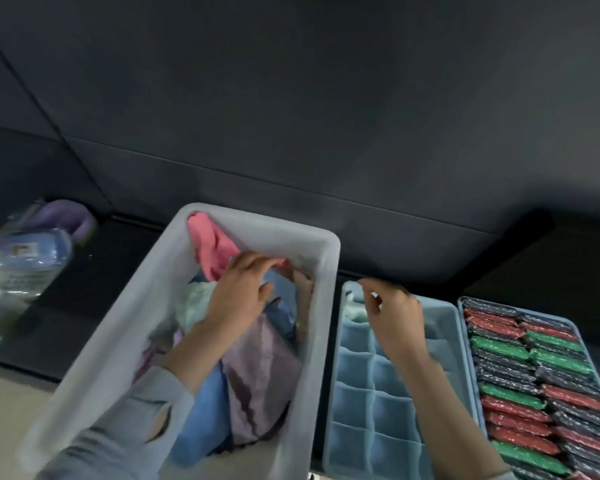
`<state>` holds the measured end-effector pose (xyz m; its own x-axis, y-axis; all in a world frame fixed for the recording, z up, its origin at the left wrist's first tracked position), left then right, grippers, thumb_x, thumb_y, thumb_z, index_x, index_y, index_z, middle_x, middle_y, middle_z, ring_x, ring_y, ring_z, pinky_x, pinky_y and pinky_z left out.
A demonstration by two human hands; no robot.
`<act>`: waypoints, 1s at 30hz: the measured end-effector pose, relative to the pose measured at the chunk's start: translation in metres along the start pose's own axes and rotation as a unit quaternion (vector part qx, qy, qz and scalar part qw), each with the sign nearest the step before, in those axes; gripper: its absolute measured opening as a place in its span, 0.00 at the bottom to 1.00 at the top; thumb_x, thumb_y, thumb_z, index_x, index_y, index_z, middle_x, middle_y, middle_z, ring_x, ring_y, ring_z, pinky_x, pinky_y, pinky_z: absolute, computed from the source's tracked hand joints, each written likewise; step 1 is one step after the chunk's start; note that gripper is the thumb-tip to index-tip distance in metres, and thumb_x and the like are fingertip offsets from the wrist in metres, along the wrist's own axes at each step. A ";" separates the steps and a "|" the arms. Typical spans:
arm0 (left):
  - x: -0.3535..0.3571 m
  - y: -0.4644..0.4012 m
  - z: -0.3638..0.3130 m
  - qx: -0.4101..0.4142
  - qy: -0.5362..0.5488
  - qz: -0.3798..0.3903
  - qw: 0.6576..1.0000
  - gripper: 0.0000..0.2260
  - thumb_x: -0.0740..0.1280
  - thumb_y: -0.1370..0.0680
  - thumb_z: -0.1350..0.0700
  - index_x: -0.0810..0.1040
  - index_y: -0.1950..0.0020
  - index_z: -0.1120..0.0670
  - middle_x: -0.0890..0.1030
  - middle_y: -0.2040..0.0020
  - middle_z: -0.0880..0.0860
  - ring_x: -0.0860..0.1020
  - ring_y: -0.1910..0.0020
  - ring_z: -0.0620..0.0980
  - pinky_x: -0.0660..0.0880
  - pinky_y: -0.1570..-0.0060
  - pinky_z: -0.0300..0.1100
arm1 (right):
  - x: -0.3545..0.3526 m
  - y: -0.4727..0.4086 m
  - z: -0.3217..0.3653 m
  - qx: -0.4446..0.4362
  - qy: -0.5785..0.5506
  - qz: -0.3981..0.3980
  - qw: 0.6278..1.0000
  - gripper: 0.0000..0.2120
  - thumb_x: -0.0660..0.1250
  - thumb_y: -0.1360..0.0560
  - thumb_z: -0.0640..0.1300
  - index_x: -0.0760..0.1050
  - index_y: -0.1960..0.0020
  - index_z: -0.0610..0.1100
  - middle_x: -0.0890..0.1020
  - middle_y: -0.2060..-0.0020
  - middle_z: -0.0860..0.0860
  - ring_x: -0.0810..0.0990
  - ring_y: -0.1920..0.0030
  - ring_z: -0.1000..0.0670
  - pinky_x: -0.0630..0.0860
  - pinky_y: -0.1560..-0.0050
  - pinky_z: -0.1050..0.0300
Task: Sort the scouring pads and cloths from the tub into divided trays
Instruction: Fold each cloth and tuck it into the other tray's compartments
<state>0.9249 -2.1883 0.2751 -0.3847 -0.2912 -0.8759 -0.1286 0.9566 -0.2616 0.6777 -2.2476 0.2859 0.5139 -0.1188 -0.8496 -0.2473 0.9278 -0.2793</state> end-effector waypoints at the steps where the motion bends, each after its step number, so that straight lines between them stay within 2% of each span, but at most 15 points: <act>1: -0.002 0.007 0.022 -0.032 -0.011 0.024 0.999 0.20 0.73 0.31 0.63 0.80 0.39 0.57 0.81 0.44 0.57 0.78 0.44 0.59 0.75 0.42 0.52 | -0.002 0.000 0.018 -0.022 -0.016 -0.028 0.999 0.11 0.69 0.29 0.33 0.83 0.53 0.47 0.84 0.65 0.47 0.81 0.63 0.40 0.74 0.64 0.55; 3: -0.002 0.022 0.055 -0.069 -0.031 0.080 0.994 0.20 0.74 0.32 0.64 0.80 0.41 0.59 0.82 0.45 0.59 0.80 0.47 0.62 0.77 0.46 0.52 | 0.007 -0.003 0.059 -0.064 -0.045 -0.030 0.997 0.09 0.67 0.30 0.35 0.83 0.55 0.44 0.84 0.64 0.45 0.82 0.63 0.41 0.77 0.64 0.53; 5: 0.002 0.035 0.074 -0.069 -0.043 0.132 0.988 0.20 0.72 0.31 0.62 0.80 0.39 0.57 0.82 0.43 0.58 0.80 0.46 0.61 0.77 0.46 0.51 | 0.037 -0.014 0.094 -0.108 -0.002 0.040 0.993 0.05 0.67 0.31 0.37 0.81 0.57 0.41 0.83 0.62 0.43 0.81 0.61 0.40 0.77 0.61 0.52; 8: 0.007 0.048 0.090 -0.069 -0.032 0.167 0.983 0.19 0.70 0.27 0.57 0.78 0.36 0.56 0.80 0.39 0.56 0.78 0.42 0.59 0.74 0.41 0.49 | 0.102 -0.028 0.122 -0.098 0.123 0.183 0.971 0.13 0.70 0.28 0.43 0.78 0.45 0.40 0.81 0.49 0.43 0.76 0.44 0.40 0.72 0.44 0.51; 10: 0.009 0.051 0.094 -0.060 -0.025 0.179 0.982 0.18 0.69 0.25 0.56 0.78 0.36 0.56 0.78 0.37 0.56 0.76 0.39 0.60 0.72 0.38 0.49 | 0.130 -0.030 0.128 -0.070 0.162 0.221 0.959 0.16 0.64 0.23 0.42 0.74 0.36 0.42 0.78 0.41 0.44 0.70 0.37 0.41 0.72 0.40 0.50; 12: 0.010 0.052 0.095 -0.039 -0.017 0.196 0.980 0.17 0.68 0.25 0.54 0.78 0.37 0.56 0.78 0.38 0.56 0.76 0.39 0.58 0.72 0.39 0.48 | 0.139 -0.030 0.125 -0.038 0.167 0.233 0.957 0.16 0.61 0.21 0.40 0.74 0.34 0.45 0.78 0.39 0.45 0.72 0.37 0.41 0.73 0.42 0.51; 14: 0.001 0.049 0.096 -0.045 -0.004 0.196 0.980 0.15 0.67 0.24 0.52 0.78 0.39 0.54 0.80 0.41 0.54 0.78 0.43 0.57 0.74 0.44 0.47 | 0.129 -0.033 0.116 0.039 0.049 0.217 0.974 0.10 0.63 0.22 0.44 0.78 0.42 0.44 0.82 0.47 0.44 0.78 0.46 0.41 0.73 0.48 0.52; 16: -0.017 0.038 0.092 -0.071 0.039 0.162 0.984 0.16 0.67 0.23 0.49 0.77 0.37 0.52 0.82 0.45 0.52 0.80 0.46 0.55 0.76 0.47 0.48 | 0.105 -0.033 0.111 0.139 -0.175 0.210 0.952 0.06 0.68 0.24 0.45 0.77 0.54 0.42 0.82 0.57 0.44 0.79 0.55 0.44 0.72 0.53 0.53; 18: -0.037 0.026 0.080 -0.112 0.156 0.127 0.973 0.21 0.66 0.24 0.41 0.76 0.35 0.50 0.81 0.44 0.48 0.80 0.45 0.49 0.76 0.45 0.47 | 0.073 -0.026 0.117 0.203 -0.403 0.201 0.870 0.06 0.69 0.25 0.42 0.78 0.50 0.41 0.84 0.53 0.45 0.82 0.51 0.45 0.76 0.46 0.50; 20: -0.055 0.014 0.058 -0.163 0.330 0.140 0.919 0.32 0.67 0.30 0.33 0.71 0.30 0.48 0.78 0.38 0.44 0.77 0.40 0.43 0.74 0.39 0.43 | 0.039 -0.019 0.132 0.201 -0.533 0.227 0.790 0.11 0.65 0.23 0.36 0.78 0.42 0.43 0.85 0.47 0.47 0.83 0.45 0.47 0.77 0.42 0.53; 21: -0.062 0.008 0.043 -0.170 0.406 0.153 0.885 0.34 0.67 0.31 0.32 0.70 0.29 0.47 0.77 0.37 0.42 0.76 0.39 0.41 0.74 0.40 0.40 | 0.023 -0.016 0.139 0.185 -0.561 0.241 0.770 0.14 0.63 0.23 0.34 0.78 0.40 0.43 0.84 0.46 0.46 0.82 0.45 0.48 0.77 0.44 0.55; 23: -0.079 -0.004 0.008 -0.140 0.495 0.169 0.841 0.24 0.68 0.24 0.41 0.72 0.32 0.49 0.79 0.39 0.42 0.77 0.40 0.39 0.75 0.46 0.31 | -0.008 -0.012 0.147 0.156 -0.557 0.249 0.777 0.15 0.62 0.23 0.32 0.77 0.38 0.41 0.84 0.45 0.45 0.82 0.44 0.47 0.76 0.46 0.56; 25: -0.101 -0.016 -0.021 -0.083 0.524 0.140 0.836 0.14 0.68 0.22 0.53 0.78 0.38 0.56 0.83 0.43 0.48 0.80 0.44 0.42 0.75 0.47 0.32 | -0.030 -0.009 0.147 0.142 -0.520 0.236 0.809 0.15 0.62 0.23 0.32 0.78 0.39 0.42 0.85 0.47 0.46 0.82 0.45 0.48 0.76 0.47 0.57; 27: -0.119 -0.024 -0.038 -0.059 0.532 0.090 0.840 0.07 0.70 0.23 0.61 0.83 0.47 0.57 0.85 0.52 0.50 0.82 0.52 0.42 0.76 0.50 0.33 | -0.047 -0.007 0.144 0.132 -0.491 0.210 0.835 0.13 0.64 0.23 0.33 0.79 0.41 0.42 0.85 0.49 0.46 0.83 0.49 0.49 0.76 0.49 0.57; 30: -0.131 -0.030 -0.056 -0.056 0.553 0.072 0.828 0.05 0.69 0.23 0.65 0.82 0.55 0.56 0.83 0.61 0.49 0.82 0.62 0.42 0.77 0.59 0.33 | -0.069 -0.004 0.141 0.116 -0.471 0.177 0.856 0.09 0.64 0.23 0.33 0.77 0.46 0.41 0.83 0.55 0.47 0.80 0.55 0.49 0.75 0.53 0.56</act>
<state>0.9276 -2.1798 0.4205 -0.9974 -0.0662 0.0284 -0.0686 0.9933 -0.0935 0.7585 -2.1930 0.4086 0.9020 0.4213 -0.0939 -0.4110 0.9048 0.1112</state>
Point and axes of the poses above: each hand's wrist, its own y-axis away from the middle knuckle, its own x-axis out of the palm, z = x × y, the point moved 7 cm from there along -y, towards the middle knuckle
